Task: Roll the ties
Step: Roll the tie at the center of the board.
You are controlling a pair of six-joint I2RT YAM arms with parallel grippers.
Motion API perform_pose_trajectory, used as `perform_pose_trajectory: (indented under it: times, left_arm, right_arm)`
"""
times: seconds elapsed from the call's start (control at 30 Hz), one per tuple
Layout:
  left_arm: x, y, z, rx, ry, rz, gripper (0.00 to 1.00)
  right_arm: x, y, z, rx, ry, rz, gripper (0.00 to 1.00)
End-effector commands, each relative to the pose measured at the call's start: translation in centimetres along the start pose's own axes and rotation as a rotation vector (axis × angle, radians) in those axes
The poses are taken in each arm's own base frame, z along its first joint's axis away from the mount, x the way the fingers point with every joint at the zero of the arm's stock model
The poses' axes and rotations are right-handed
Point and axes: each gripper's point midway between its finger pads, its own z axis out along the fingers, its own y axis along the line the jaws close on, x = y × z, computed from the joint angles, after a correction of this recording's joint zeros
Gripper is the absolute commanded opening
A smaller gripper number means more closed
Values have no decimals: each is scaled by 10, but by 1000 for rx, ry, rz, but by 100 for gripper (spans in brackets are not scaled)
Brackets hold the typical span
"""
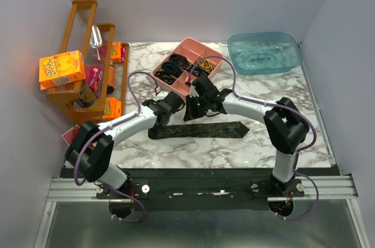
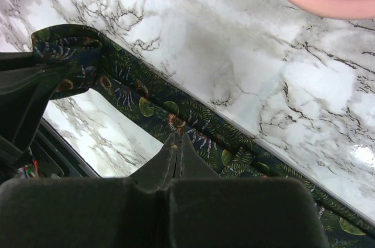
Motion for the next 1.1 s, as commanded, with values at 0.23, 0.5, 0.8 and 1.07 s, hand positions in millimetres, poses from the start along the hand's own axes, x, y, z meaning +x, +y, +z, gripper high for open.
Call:
perform_pose_trajectory:
  times: [0.23,0.5,0.8,1.07]
  left_arm:
    - [0,-11,5,-147,28,124,0]
    - [3,-42,11,-123,38,172,0]
    - [2,-57,7,-62,30,155,9]
    - [1,-79,-5,97,18,97,54]
  right_arm:
    - [-8,-12,-9,34,-43,-11,1]
    - [-6,-21,-7,47,-45,3,1]
    - [-4,-25,-4,50,-38,9,1]
    - [-1,-28,-3,54,-30,9,1]
